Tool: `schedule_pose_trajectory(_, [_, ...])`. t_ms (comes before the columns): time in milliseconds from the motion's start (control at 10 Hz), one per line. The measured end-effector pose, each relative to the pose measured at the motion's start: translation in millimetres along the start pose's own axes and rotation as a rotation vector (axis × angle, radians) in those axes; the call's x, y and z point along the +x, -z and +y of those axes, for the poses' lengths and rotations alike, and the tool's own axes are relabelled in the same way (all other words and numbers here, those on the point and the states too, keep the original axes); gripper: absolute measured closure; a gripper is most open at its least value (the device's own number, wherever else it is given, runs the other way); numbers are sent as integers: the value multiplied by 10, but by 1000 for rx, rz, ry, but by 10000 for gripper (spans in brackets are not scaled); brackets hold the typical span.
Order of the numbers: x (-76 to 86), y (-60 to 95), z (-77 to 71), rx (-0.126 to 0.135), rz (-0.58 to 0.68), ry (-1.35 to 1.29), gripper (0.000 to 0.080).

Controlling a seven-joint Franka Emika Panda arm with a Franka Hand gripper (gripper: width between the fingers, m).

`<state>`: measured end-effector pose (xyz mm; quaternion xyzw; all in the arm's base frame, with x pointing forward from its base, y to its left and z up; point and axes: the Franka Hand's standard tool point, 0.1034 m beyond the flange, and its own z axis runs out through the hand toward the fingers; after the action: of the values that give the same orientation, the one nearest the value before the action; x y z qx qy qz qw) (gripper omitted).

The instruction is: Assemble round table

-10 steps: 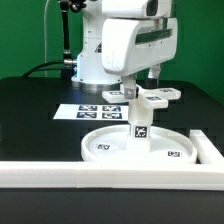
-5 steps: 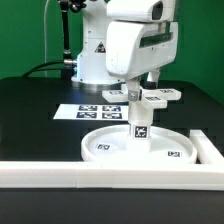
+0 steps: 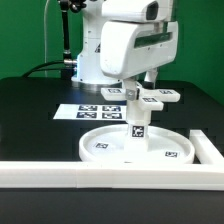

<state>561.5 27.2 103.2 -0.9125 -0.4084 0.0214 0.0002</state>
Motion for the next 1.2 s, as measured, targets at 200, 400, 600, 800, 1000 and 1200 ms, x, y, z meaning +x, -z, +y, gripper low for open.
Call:
schedule_pose_trajectory(200, [-57, -9, 46, 17, 19, -214, 358])
schedule_pose_trajectory(400, [-114, -19, 69, 21, 61, -373, 357])
schedule_pose_trajectory(600, [-130, -22, 59, 18, 98, -568, 357])
schedule_pose_trajectory(800, [-129, -24, 62, 25, 98, -719, 357])
schedule_pose_trajectory(1000, [-127, -25, 64, 33, 99, -862, 357])
schedule_pose_trajectory(1200, [-119, -24, 86, 42, 128, -1092, 357])
